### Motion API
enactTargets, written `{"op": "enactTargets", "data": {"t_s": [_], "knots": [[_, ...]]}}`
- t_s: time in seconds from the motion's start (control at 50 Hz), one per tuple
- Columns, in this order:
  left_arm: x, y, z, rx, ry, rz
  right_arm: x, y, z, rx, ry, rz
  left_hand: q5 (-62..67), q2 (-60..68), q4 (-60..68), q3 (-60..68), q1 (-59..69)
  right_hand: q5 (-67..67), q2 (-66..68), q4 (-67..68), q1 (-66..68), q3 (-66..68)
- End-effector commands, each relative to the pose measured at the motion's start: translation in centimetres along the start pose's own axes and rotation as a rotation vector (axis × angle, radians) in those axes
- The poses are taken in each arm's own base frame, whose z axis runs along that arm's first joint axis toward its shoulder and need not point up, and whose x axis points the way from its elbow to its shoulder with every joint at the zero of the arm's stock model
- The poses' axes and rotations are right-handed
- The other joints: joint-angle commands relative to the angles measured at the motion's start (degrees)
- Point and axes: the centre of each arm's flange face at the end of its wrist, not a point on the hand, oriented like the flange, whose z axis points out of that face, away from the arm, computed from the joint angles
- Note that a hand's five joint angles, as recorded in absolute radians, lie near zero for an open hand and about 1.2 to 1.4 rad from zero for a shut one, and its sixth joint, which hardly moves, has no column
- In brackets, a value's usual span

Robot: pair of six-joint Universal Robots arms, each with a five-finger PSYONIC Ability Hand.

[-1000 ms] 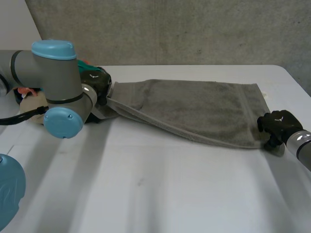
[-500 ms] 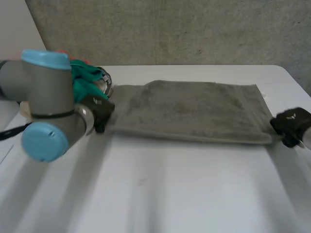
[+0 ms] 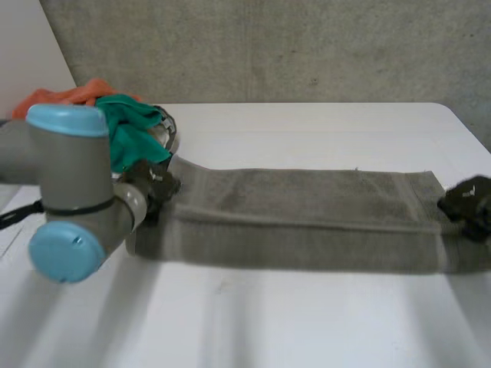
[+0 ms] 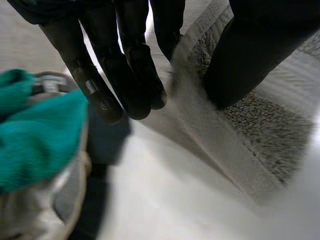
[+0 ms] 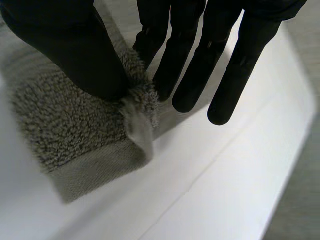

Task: Fold the laundry.

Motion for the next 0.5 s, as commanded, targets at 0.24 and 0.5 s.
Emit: {"op": "enactTargets", "data": {"t_s": [0.24,0.5], "knots": [[-1.9,-5.9,9.6,0.253,-0.219,-0.067,2.6,-3.6,10.5,0.206,0.306,0.0,13.5,11.3,11.2,11.6,13.0,12.8,12.6,11.6,15.3,12.2],[0.4,-6.3,12.1,0.267,-0.218,-0.035,1.8,-5.0,15.5,0.289,0.405,-0.022,-56.5,-58.7,-58.8,-58.4,-57.0,-57.2,-57.4,-58.4,-54.7,-57.8]]}}
